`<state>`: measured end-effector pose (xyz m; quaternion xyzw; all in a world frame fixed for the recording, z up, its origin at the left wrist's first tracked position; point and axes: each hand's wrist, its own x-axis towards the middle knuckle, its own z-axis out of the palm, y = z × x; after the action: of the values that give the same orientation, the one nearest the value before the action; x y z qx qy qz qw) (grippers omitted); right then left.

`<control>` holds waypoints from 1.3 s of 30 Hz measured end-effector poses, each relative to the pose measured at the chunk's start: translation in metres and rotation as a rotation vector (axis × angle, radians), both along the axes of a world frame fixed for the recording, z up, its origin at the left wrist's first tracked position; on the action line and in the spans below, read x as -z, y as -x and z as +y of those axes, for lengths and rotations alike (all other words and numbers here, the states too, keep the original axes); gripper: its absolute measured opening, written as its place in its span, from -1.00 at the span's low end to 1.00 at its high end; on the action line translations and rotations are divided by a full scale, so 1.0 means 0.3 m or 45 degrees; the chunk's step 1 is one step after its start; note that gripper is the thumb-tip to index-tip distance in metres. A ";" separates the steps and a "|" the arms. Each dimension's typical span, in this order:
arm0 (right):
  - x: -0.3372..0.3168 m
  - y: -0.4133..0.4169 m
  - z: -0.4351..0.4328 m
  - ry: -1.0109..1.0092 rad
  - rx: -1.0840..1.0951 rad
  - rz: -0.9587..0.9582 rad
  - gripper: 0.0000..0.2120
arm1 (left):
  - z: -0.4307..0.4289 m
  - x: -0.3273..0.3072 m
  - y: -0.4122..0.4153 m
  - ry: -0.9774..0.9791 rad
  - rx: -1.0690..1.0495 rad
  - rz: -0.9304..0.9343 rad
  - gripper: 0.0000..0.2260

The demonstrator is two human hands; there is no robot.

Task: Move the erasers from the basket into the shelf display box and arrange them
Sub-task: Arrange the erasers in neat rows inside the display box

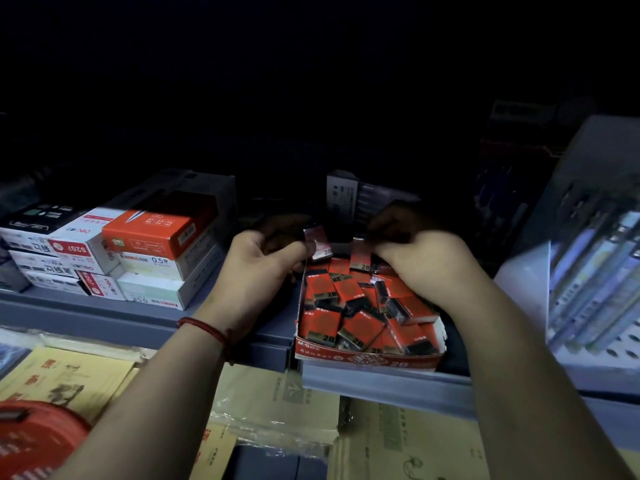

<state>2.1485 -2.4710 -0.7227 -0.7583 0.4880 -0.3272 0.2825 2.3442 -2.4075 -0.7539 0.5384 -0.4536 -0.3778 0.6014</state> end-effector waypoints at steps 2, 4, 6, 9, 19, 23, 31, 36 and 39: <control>0.005 0.000 -0.003 0.008 -0.001 0.023 -0.87 | 0.000 -0.004 0.007 0.015 0.005 -0.018 -0.76; 0.002 0.002 -0.002 0.022 -0.003 0.040 -0.88 | 0.001 -0.007 0.011 0.026 0.005 -0.014 -0.77; 0.002 0.006 -0.001 0.046 0.001 0.108 -0.89 | 0.002 -0.007 0.013 0.031 0.009 -0.009 -0.77; 0.003 0.017 -0.001 0.009 -0.007 0.230 -0.92 | 0.005 -0.010 0.016 0.045 0.019 -0.003 -0.77; 0.007 0.011 0.017 -0.033 -0.018 0.323 -0.81 | 0.002 -0.012 0.016 0.024 0.094 -0.032 -0.73; -0.017 0.004 0.035 -0.103 0.000 -0.071 -0.91 | -0.005 -0.019 0.012 -0.003 0.128 -0.071 -0.72; -0.032 0.039 0.016 0.036 0.027 -0.112 -0.69 | -0.015 -0.042 0.048 -0.024 0.131 -0.197 -0.74; -0.060 0.094 0.007 -0.109 0.013 0.306 -0.85 | -0.027 -0.035 0.055 -0.063 0.089 -0.258 -0.78; -0.055 0.093 0.013 -0.176 -0.013 0.419 -0.89 | -0.031 -0.019 0.055 -0.079 0.078 -0.324 -0.84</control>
<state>2.1208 -2.4671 -0.7063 -0.7828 0.5452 -0.1628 0.2519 2.3276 -2.4169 -0.7481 0.5861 -0.5304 -0.3385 0.5104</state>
